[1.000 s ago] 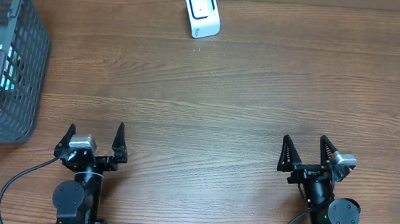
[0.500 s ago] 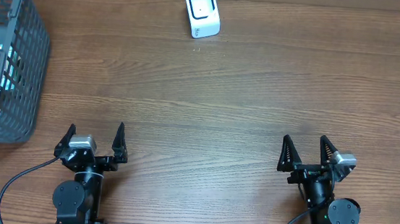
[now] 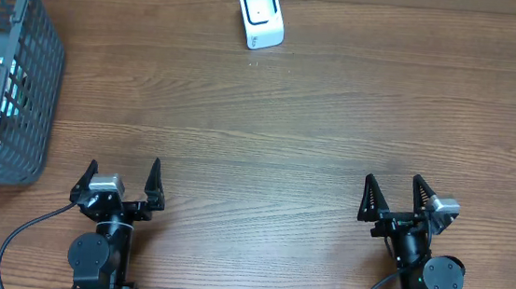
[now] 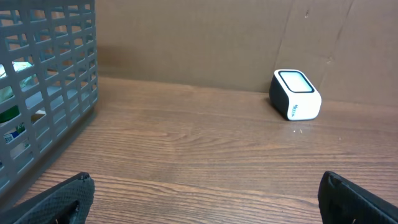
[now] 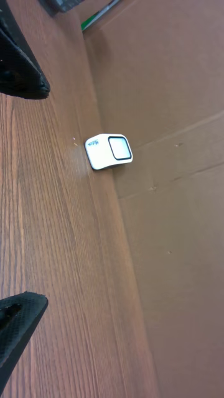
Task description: Scan the item barcode
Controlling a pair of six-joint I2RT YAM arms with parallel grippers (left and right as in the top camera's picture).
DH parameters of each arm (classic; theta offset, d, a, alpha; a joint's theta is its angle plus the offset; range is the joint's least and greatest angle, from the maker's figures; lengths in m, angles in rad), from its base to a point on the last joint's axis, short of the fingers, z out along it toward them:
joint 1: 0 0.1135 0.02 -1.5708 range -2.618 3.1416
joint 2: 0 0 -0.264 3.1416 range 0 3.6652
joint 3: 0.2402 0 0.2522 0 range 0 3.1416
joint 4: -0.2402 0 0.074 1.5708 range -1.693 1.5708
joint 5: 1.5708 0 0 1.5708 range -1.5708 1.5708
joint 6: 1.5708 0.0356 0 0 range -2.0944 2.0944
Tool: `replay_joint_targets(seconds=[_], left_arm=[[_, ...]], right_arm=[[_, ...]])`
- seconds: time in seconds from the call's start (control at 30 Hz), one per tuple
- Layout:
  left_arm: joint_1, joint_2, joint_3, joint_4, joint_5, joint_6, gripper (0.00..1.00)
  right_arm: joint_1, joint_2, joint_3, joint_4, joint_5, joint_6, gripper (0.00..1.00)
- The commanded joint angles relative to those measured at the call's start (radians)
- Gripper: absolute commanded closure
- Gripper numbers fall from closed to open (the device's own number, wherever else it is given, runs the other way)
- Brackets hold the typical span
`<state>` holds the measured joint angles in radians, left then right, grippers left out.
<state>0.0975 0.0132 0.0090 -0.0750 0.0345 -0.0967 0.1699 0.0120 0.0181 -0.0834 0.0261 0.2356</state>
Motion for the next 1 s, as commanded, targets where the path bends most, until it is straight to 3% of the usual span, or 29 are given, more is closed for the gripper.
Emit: replay_joint_targets(seconds=[0.0, 0.97], left_arm=[[-0.007, -0.009, -0.004, 0.0, 0.014, 0.019, 0.0], [-0.007, -0.009, -0.004, 0.0, 0.018, 0.004, 0.0]], right_arm=[[-0.008, -0.009, -0.01, 0.002, 0.006, -0.003, 0.0], [-0.008, -0.009, -0.01, 0.002, 0.006, -0.003, 0.0]])
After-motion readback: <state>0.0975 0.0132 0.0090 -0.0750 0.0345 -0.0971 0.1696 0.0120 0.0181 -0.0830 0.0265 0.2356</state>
